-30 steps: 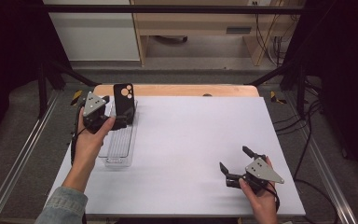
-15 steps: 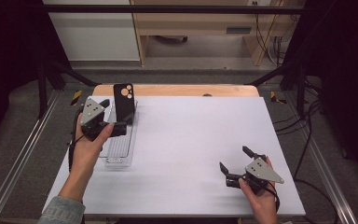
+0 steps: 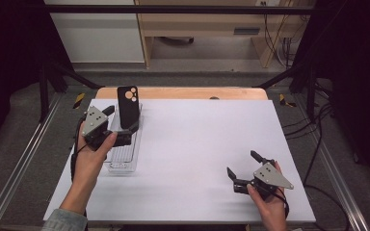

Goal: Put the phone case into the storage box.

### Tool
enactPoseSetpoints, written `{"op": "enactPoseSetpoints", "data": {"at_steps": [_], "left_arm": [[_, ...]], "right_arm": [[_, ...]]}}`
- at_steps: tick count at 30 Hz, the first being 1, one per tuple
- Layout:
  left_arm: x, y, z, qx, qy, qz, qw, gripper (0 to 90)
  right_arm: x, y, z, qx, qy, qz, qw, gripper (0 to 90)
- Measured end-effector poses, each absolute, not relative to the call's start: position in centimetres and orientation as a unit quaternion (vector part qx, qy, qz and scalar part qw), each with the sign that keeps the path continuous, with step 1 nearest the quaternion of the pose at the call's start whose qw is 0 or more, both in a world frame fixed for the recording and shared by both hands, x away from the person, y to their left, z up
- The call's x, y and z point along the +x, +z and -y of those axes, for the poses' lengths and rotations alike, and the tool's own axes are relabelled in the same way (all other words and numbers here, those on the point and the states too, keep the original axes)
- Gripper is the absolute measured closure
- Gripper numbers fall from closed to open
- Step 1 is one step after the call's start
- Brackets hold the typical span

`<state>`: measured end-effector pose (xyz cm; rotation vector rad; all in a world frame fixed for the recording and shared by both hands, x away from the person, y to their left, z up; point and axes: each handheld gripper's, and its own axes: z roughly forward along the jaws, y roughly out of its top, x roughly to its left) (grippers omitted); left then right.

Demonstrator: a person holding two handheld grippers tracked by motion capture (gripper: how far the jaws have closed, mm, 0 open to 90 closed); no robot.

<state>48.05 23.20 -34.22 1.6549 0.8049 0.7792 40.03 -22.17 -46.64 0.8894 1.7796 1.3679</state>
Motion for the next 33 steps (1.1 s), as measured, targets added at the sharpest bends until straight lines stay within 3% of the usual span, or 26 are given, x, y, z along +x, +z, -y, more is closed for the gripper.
{"op": "enactPoseSetpoints", "data": {"at_steps": [33], "left_arm": [[45.3,-35.9,-24.6,0.675,0.322,-0.336,0.572,1.2]], "right_arm": [[40.0,-46.6,22.2,0.342,0.531,-0.688,0.356,3.4]]}}
